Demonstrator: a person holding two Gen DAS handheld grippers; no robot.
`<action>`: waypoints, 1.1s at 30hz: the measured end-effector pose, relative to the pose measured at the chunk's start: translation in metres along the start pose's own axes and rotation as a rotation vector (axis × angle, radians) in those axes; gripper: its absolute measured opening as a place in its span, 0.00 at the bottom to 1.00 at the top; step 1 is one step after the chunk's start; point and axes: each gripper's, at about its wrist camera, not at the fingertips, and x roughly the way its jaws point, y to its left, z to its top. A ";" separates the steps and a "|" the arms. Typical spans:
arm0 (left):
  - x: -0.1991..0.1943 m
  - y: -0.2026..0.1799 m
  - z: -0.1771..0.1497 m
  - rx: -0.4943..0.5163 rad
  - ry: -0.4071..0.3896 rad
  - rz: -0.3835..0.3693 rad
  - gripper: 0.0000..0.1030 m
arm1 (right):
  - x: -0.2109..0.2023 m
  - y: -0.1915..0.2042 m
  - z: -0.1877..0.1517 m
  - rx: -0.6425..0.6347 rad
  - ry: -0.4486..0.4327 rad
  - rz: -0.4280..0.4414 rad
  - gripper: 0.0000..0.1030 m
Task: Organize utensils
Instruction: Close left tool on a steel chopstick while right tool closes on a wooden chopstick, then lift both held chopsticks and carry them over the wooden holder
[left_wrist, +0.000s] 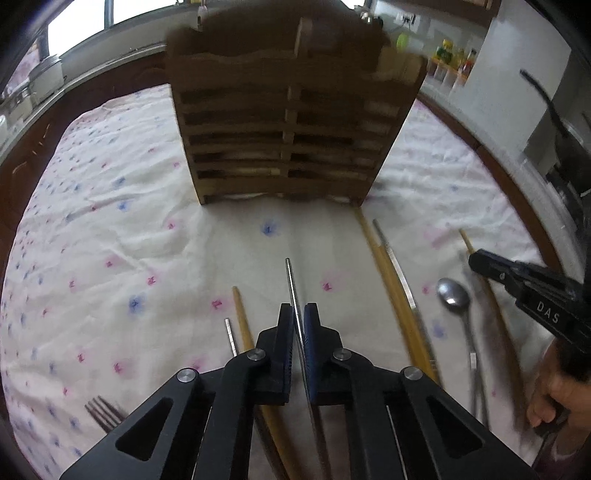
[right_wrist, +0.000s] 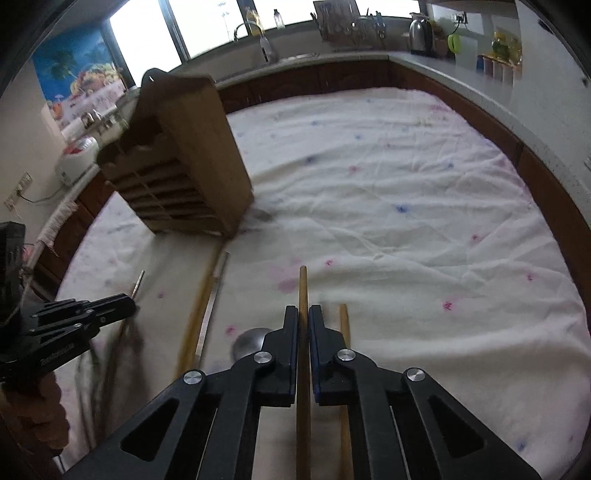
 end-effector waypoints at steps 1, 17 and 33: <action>-0.007 0.001 -0.001 -0.005 -0.013 -0.005 0.00 | -0.005 0.001 0.000 0.002 -0.009 0.009 0.06; -0.011 -0.006 -0.012 0.013 0.053 -0.034 0.19 | -0.054 0.020 -0.016 -0.010 -0.073 0.033 0.06; -0.033 -0.016 -0.014 0.035 -0.036 -0.040 0.03 | -0.074 0.021 -0.017 0.003 -0.116 0.071 0.06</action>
